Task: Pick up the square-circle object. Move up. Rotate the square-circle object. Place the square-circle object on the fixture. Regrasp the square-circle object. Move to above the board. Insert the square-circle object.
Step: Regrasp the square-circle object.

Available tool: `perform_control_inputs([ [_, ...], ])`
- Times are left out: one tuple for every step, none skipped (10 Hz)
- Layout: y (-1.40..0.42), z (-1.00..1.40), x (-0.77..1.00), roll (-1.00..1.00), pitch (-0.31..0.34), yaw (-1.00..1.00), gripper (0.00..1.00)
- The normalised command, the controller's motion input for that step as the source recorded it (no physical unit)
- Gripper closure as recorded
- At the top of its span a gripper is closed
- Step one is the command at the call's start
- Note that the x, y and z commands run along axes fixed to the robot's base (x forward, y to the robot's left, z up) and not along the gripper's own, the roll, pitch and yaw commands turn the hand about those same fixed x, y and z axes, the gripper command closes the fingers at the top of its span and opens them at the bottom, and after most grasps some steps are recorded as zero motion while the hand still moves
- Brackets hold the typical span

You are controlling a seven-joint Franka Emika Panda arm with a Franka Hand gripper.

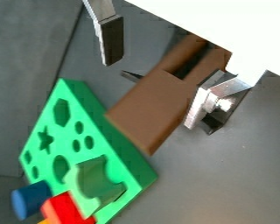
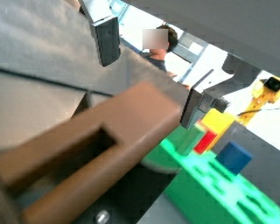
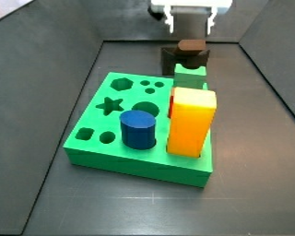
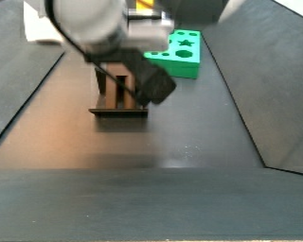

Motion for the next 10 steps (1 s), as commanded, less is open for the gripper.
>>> perform_control_inputs([
  [0.01,0.67,-0.03,0.03,0.043,0.04,0.0],
  [0.01,0.41,-0.03,0.03,0.069,0.03,0.0],
  [0.01,0.28,-0.03,0.03,0.079,0.02,0.0],
  [0.0,0.0,-1.0,-0.01,-0.007,0.03,0.0],
  [0.0,-0.03,-1.0,-0.03,-0.03,0.0,0.0],
  [0.0,0.0,-1.0,-0.01,-0.058,-0.01,0.0],
  [0.0,0.0,-1.0,0.0,-0.067,-0.01,0.0],
  [0.0,0.0,-1.0,0.01,-0.085,0.0,0.0],
  [-0.01,0.0,-1.0,0.03,-0.1,0.01,0.0],
  [-0.01,0.01,-1.0,0.04,-0.116,0.02,0.0],
])
